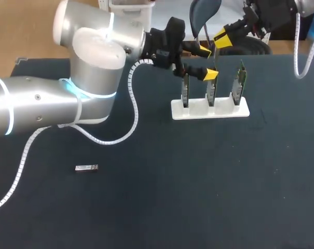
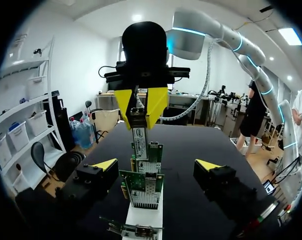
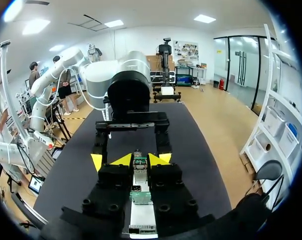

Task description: Pick up the optical module with the left hand, and insert it into the network port with the right hand.

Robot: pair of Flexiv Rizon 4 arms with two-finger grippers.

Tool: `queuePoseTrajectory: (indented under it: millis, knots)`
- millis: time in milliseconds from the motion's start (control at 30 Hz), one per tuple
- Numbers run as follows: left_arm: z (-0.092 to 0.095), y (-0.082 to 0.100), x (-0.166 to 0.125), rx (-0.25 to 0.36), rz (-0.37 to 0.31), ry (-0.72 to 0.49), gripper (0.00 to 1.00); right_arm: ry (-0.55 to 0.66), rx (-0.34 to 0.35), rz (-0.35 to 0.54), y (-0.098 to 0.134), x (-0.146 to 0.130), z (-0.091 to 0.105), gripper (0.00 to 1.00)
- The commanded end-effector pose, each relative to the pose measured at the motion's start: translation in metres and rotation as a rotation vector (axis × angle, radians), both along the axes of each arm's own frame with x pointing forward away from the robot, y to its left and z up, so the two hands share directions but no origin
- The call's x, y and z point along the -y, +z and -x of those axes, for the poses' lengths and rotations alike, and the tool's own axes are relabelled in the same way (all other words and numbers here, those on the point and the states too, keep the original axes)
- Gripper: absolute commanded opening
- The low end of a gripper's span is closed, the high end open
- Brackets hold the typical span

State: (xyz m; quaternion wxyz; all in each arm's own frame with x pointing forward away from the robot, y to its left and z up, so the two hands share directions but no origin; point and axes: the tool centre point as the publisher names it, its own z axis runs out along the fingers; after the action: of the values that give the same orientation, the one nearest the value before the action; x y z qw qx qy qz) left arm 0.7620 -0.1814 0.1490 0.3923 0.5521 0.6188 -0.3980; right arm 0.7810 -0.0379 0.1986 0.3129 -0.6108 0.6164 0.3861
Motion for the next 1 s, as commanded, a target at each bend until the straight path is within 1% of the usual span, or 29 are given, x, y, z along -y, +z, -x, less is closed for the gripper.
queuePoseTrajectory:
  millis: [33,167,367,433,467,500,800,1000]
  knots:
    - [-0.003,0.000,0.001,-0.004,-0.048,-0.015,1.00,-0.003,0.004,0.000,0.000,0.000,0.002,0.00]
    - [-0.002,-0.005,0.000,-0.002,-0.084,-0.020,1.00,-0.005,0.005,0.000,0.000,0.000,0.003,0.00]
    - [-0.003,-0.013,-0.004,-0.019,-0.109,-0.013,1.00,-0.008,0.005,0.003,-0.001,0.000,0.003,0.00]
    - [-0.003,-0.015,-0.006,-0.024,-0.113,-0.010,1.00,-0.008,0.006,0.003,-0.001,0.000,0.003,0.00]
    - [-0.003,-0.016,-0.006,-0.036,-0.109,-0.009,1.00,-0.007,0.006,0.002,-0.001,0.000,0.004,0.00]
    - [-0.003,-0.017,-0.007,-0.055,-0.092,-0.007,1.00,-0.006,0.007,0.002,0.000,-0.001,0.004,0.00]
    - [-0.005,-0.017,-0.009,-0.050,-0.105,-0.013,1.00,-0.004,0.008,0.003,0.000,-0.002,0.003,0.00]
    - [-0.003,-0.018,-0.009,-0.044,-0.130,-0.029,1.00,-0.006,0.007,0.003,-0.001,-0.001,0.004,0.00]
